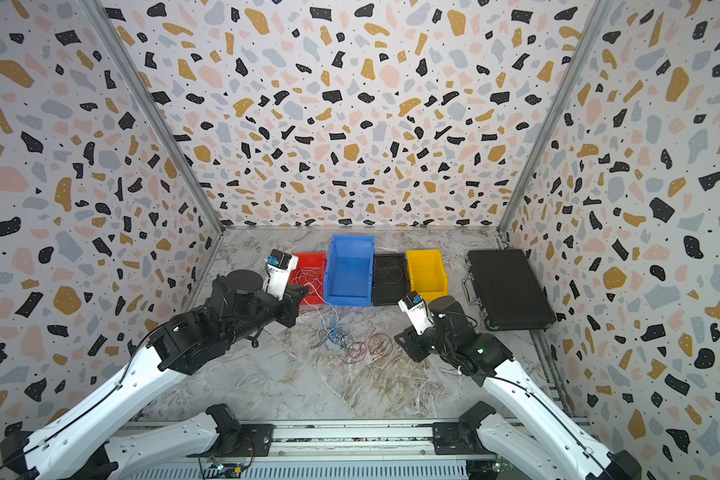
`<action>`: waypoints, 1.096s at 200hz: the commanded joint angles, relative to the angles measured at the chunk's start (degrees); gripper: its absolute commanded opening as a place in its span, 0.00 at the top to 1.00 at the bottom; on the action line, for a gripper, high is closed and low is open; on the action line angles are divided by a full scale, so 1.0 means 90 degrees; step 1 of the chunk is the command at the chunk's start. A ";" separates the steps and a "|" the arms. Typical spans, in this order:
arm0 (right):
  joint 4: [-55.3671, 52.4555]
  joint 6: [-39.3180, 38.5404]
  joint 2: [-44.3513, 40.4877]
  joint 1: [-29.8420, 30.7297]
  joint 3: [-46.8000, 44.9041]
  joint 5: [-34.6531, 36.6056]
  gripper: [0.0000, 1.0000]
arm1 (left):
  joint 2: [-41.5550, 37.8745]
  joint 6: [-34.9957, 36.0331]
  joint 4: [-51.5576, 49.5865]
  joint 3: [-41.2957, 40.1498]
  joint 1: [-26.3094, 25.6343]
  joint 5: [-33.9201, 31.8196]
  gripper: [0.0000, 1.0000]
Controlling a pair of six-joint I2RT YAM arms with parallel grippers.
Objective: Untangle and sort cables by color
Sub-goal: Untie the cable.
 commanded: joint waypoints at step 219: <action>0.5863 0.1280 0.4345 0.1866 0.0227 -0.1208 0.52 | -0.0786 -0.0519 0.1459 -0.0851 -0.0074 0.1131 1.00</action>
